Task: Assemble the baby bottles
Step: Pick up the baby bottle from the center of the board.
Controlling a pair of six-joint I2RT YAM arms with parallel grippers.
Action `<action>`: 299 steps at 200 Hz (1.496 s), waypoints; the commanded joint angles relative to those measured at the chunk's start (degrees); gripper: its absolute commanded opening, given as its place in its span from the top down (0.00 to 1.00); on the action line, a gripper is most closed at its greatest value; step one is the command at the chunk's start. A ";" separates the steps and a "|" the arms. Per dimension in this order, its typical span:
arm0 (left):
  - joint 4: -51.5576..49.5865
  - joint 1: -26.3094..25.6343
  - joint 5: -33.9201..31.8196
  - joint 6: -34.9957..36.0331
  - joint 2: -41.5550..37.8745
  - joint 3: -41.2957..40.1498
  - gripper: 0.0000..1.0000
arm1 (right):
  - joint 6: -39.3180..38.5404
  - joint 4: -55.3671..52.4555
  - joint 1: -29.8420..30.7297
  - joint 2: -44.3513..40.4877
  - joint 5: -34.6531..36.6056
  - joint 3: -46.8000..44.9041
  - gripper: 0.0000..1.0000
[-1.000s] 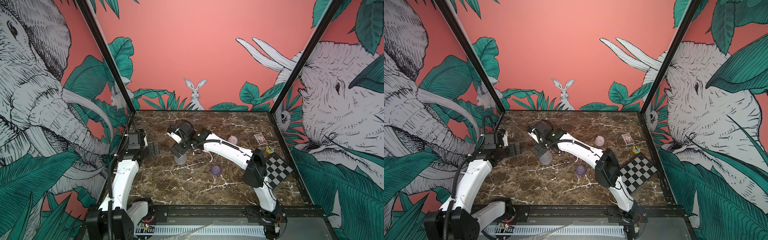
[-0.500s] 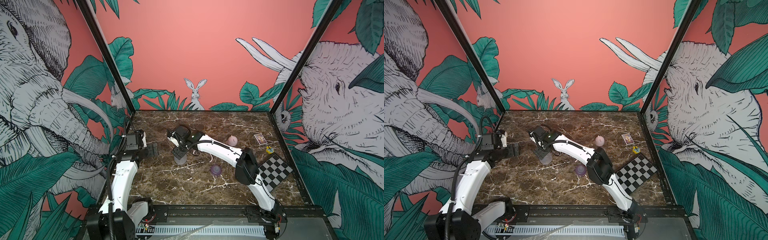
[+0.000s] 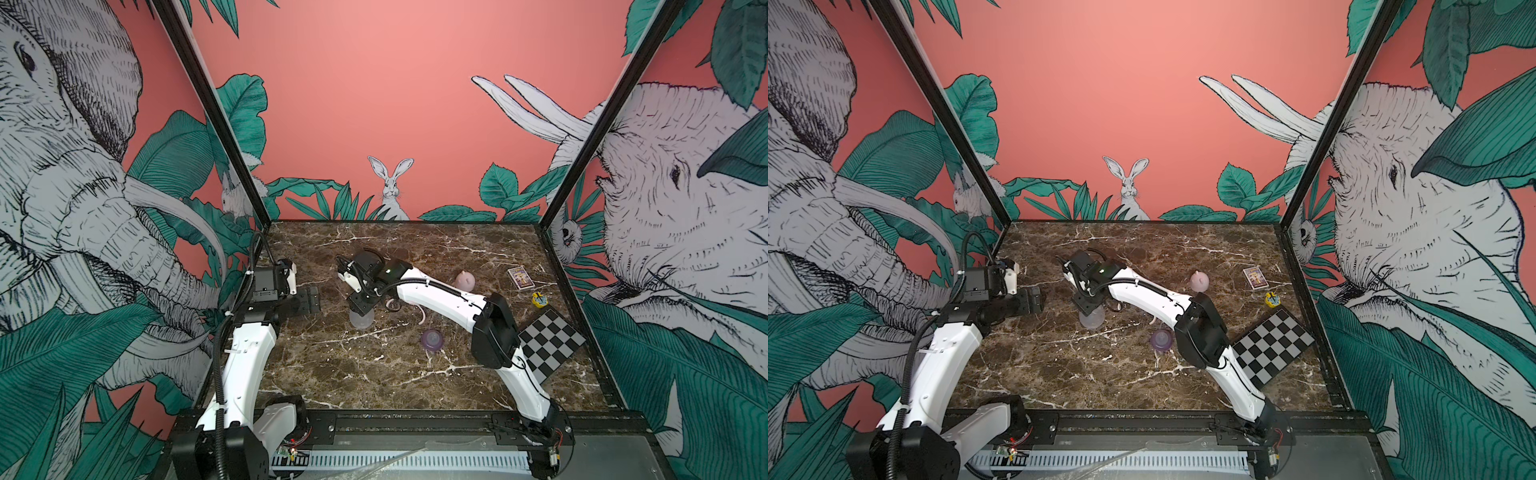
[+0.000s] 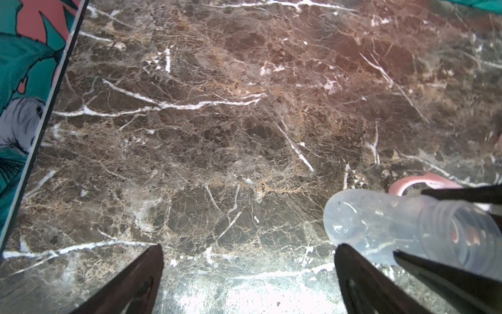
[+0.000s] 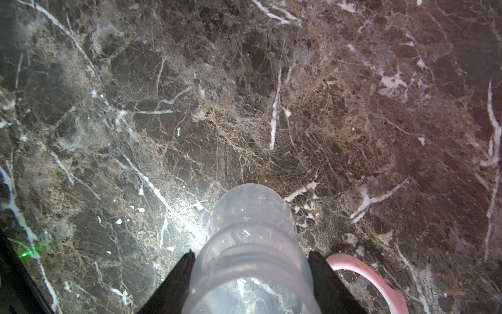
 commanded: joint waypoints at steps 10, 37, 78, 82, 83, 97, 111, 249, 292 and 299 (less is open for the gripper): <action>2.49 -7.14 -3.11 1.27 -1.30 -0.10 0.00 | 2.75 1.66 -4.85 -6.35 -3.40 -4.92 0.47; 11.50 -8.34 3.10 -0.06 -5.35 -4.55 0.01 | 3.41 5.10 -9.24 -12.36 -7.46 -10.98 0.48; 20.66 -16.67 5.29 3.44 -7.84 -9.40 0.01 | 6.22 7.53 -17.29 -19.10 -20.13 -17.02 0.49; 21.67 -17.37 5.84 3.68 -7.89 -9.90 0.01 | 6.01 7.22 -17.77 -19.51 -20.67 -17.14 0.49; 21.83 -17.55 6.05 3.74 -7.94 -10.08 0.01 | 5.95 7.17 -17.91 -19.57 -20.93 -17.15 0.49; 25.99 -19.70 9.05 4.87 -7.77 -11.78 0.01 | 5.37 5.50 -19.37 -20.44 -23.73 -16.52 0.49; 28.10 -21.63 10.96 6.57 -6.75 -12.26 0.03 | 5.17 3.88 -20.51 -20.88 -26.63 -15.63 0.50; 43.81 -29.98 20.33 13.82 3.44 -10.15 0.06 | 10.88 3.29 -23.40 -24.79 -47.65 -16.01 0.51; 46.25 -30.55 18.31 13.94 4.10 -10.08 0.06 | 10.06 1.50 -23.47 -23.83 -48.50 -15.83 0.51; 46.88 -30.55 18.31 13.67 4.38 -10.08 0.07 | 10.02 1.50 -23.40 -23.72 -48.76 -15.92 0.51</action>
